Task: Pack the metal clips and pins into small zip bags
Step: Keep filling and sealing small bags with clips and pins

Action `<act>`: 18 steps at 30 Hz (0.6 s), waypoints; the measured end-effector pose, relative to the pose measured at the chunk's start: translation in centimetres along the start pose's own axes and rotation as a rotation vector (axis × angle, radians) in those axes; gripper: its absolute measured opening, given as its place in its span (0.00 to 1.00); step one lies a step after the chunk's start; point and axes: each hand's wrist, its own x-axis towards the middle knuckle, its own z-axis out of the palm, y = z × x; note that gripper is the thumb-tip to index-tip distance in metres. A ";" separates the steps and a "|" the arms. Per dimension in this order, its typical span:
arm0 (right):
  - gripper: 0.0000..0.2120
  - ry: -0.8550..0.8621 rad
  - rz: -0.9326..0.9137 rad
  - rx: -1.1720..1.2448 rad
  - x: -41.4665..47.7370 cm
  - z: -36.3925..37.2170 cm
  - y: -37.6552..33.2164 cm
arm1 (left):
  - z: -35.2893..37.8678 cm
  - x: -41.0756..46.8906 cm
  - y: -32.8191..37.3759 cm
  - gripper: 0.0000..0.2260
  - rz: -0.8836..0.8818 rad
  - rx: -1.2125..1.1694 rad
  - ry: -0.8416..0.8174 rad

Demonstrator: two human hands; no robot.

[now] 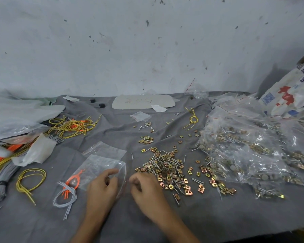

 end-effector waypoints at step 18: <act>0.13 -0.100 0.396 -0.532 5.2 -10.4 7.9 | 0.4 0.5 -1.0 0.13 -0.002 -0.017 0.009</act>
